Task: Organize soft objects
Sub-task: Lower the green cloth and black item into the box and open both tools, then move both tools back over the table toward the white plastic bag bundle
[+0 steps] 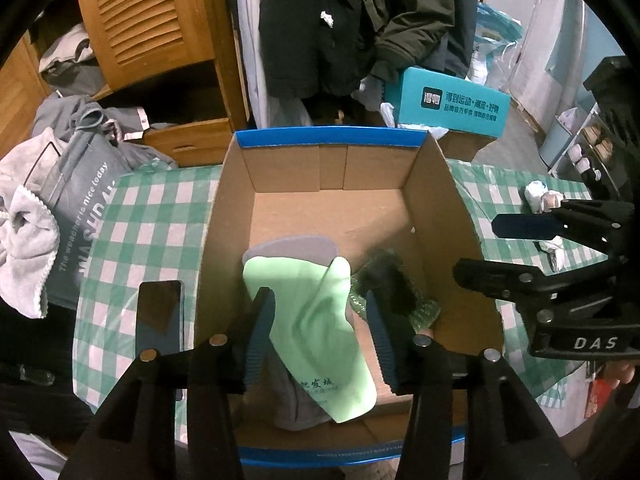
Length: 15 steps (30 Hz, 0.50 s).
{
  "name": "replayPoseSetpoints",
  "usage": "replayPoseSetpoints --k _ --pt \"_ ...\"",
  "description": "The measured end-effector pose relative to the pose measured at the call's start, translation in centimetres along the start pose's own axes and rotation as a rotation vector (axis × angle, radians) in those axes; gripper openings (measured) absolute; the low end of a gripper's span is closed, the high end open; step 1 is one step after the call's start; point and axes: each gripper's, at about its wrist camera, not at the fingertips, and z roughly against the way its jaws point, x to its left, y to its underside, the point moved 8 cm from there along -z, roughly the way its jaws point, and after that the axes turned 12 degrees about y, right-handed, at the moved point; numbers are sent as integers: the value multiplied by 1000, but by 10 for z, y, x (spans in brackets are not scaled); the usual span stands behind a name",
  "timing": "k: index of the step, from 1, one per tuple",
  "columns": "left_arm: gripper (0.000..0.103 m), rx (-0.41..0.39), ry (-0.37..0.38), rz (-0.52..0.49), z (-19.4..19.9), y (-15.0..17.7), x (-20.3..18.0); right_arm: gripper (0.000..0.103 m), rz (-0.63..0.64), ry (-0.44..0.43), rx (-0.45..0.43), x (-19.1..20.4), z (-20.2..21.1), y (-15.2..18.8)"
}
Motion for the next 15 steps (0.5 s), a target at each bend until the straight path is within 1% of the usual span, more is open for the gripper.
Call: replayPoseSetpoints --k 8,15 --pt "53 -3 9 0 -2 -2 -9 67 -41 11 -4 -21 8 9" --pt "54 -3 39 -24 -4 -5 -33 67 -94 36 1 -51 15 26"
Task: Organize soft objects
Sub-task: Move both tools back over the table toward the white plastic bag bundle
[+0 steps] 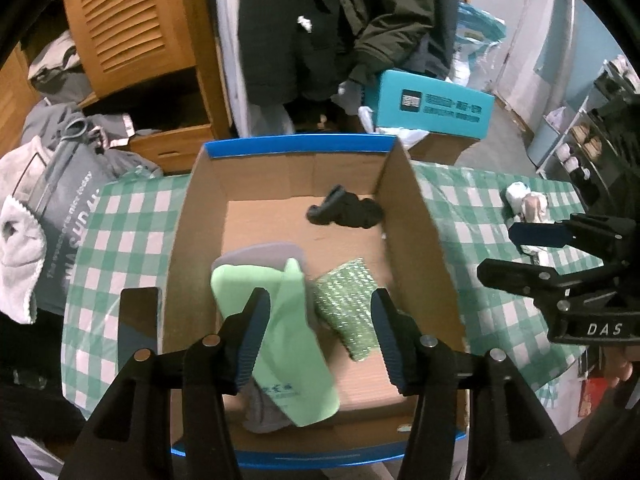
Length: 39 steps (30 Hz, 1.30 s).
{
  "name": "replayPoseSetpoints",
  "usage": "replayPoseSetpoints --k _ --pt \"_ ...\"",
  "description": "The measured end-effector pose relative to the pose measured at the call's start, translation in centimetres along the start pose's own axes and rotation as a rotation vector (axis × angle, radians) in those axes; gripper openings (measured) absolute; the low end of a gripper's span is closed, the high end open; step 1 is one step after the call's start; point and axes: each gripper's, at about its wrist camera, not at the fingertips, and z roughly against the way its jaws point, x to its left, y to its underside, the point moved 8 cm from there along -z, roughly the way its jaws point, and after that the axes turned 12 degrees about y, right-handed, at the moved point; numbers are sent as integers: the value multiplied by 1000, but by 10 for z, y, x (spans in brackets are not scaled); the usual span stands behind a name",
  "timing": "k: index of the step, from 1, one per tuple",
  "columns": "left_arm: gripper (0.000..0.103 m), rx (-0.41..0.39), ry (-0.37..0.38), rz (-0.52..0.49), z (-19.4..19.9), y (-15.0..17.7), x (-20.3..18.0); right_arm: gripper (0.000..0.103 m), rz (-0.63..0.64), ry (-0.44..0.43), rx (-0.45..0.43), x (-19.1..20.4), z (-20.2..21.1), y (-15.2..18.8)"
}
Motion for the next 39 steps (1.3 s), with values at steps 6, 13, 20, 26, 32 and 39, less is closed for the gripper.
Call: replayPoseSetpoints --k 6,13,20,26,32,39 --pt "55 14 1 -36 -5 -2 -21 67 -45 17 -9 -28 9 10" --pt "59 25 17 -67 -13 -6 -47 68 -98 40 -19 -59 16 21" --pt "59 36 30 -99 -20 -10 -74 68 -143 63 -21 -90 20 35" --pt "59 49 29 -134 -28 -13 -93 68 -185 78 -21 -116 22 48" --pt "60 64 28 -162 -39 -14 -110 68 -223 94 -15 -140 22 60" --pt "61 90 49 -194 -53 -16 -130 68 -275 133 4 -173 17 75"
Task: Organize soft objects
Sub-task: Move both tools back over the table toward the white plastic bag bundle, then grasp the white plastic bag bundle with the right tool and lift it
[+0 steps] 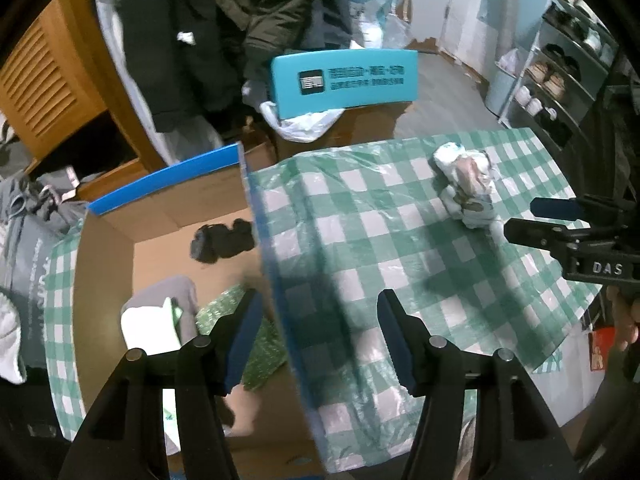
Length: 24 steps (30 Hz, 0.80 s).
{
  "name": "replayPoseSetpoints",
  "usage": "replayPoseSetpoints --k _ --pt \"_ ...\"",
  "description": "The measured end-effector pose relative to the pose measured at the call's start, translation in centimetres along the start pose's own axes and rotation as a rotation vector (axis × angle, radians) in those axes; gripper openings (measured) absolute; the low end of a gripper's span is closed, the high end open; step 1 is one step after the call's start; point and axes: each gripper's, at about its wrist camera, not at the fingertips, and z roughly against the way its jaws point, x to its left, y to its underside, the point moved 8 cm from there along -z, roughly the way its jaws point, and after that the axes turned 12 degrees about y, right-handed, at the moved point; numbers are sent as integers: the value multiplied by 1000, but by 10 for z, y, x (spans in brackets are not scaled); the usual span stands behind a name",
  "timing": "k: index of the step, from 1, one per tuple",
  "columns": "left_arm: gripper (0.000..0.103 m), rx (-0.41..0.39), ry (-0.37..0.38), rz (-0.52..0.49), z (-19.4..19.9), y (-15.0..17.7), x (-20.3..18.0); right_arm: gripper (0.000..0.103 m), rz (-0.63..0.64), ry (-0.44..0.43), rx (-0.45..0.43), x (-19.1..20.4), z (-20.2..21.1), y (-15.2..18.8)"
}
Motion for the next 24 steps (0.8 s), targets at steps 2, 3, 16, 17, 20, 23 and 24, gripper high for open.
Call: replayPoseSetpoints --k 2,3,16,17,20,23,24 --pt "61 1 1 -7 -4 -3 -5 68 -14 11 7 -9 -4 1" --pt "61 2 5 -8 -6 -5 -8 68 -21 19 11 -14 -7 1" --pt "67 33 22 0 -44 -22 -23 68 -104 78 65 -64 -46 0" --pt "67 34 23 0 -46 -24 -24 68 -105 80 66 -66 -49 -2" --pt "67 42 28 6 -56 -30 -25 68 -110 87 69 -70 -59 -7" --pt "67 49 42 21 -68 -36 -27 68 -110 98 73 -73 -70 -12" --pt "67 51 45 24 -71 -37 -28 68 -110 105 77 -74 -74 -13"
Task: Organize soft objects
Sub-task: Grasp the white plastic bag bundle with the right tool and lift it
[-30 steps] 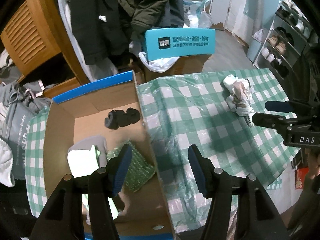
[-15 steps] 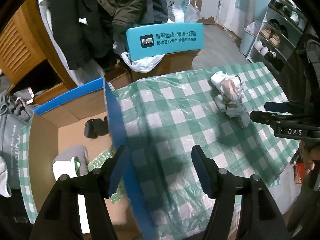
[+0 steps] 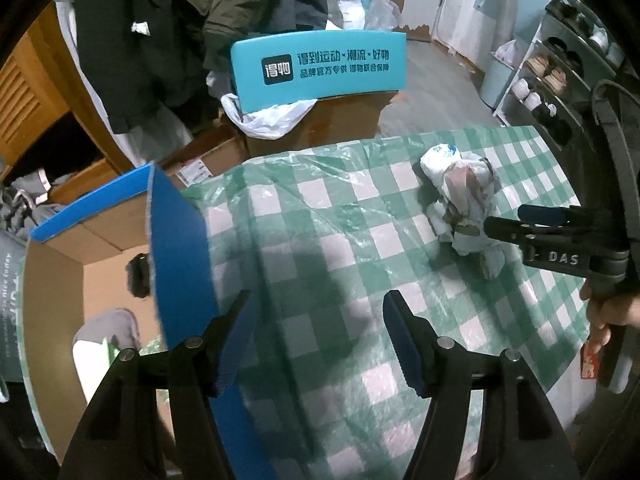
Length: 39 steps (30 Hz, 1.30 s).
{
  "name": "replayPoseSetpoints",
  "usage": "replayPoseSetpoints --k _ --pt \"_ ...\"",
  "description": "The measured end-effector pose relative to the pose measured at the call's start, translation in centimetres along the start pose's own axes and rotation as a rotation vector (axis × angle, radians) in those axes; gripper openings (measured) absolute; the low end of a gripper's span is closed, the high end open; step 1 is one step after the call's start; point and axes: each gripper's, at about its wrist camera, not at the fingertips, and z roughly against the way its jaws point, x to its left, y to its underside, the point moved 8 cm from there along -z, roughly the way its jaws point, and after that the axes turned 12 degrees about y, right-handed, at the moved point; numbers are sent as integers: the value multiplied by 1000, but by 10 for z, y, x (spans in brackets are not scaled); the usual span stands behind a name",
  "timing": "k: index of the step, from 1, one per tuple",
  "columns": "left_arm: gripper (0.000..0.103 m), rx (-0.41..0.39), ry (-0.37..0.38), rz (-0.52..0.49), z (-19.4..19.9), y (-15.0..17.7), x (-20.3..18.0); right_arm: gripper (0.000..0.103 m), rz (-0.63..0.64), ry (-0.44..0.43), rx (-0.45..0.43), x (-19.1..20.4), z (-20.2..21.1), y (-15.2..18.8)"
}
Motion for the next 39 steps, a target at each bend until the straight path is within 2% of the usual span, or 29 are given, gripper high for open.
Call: replayPoseSetpoints --k 7,14,17,21,29,39 --pt "67 20 24 -6 -23 -12 -5 68 -26 44 29 -8 -32 -13" --pt "67 62 39 11 -36 -7 7 68 -5 50 41 -3 -56 -20" --pt "67 75 46 24 -39 -4 10 45 22 46 57 4 -65 -18" --pt "67 90 56 22 -39 0 11 37 54 4 58 19 -62 -16" --pt "67 100 47 -9 -34 13 9 35 119 -52 103 51 -59 8" --pt "68 97 15 -56 -19 29 6 32 139 -128 139 78 -40 45"
